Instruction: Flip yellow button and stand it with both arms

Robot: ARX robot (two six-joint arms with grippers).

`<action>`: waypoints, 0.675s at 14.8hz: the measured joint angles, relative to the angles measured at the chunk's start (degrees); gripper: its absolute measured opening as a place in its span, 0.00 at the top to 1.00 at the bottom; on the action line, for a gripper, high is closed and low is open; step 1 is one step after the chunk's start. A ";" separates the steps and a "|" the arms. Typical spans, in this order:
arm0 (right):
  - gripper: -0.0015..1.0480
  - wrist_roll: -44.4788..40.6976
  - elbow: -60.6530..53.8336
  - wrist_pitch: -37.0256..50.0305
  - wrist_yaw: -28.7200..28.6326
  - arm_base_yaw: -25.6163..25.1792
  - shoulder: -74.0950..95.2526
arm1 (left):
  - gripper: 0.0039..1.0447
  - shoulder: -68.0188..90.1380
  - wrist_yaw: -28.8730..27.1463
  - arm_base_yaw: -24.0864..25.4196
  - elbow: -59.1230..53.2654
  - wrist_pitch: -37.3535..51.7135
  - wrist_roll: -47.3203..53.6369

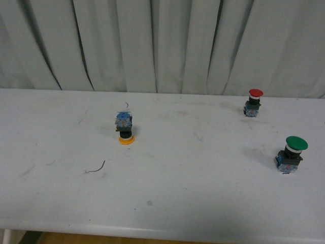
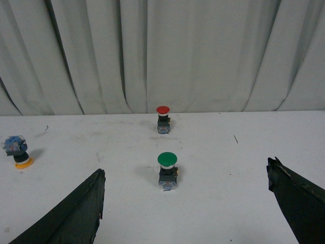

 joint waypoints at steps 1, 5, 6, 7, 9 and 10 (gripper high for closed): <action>0.06 0.02 0.00 0.00 0.00 0.00 0.00 | 0.06 0.00 0.00 0.00 0.00 0.00 0.00; 0.06 0.02 0.00 0.00 0.00 0.00 0.00 | 0.06 0.00 0.00 0.00 0.00 0.00 -0.02; 0.06 0.02 0.00 0.00 0.00 0.00 0.00 | 0.06 0.00 0.00 0.00 0.00 0.00 0.00; 0.06 0.00 0.00 0.00 0.00 0.00 0.00 | 0.06 0.00 0.00 0.00 0.00 0.00 0.00; 0.06 0.02 0.00 0.00 0.00 0.00 0.00 | 0.06 0.00 0.00 0.00 0.00 0.00 -0.02; 0.06 0.02 0.00 0.00 0.00 0.00 0.00 | 0.06 0.00 0.00 0.00 0.00 0.00 0.00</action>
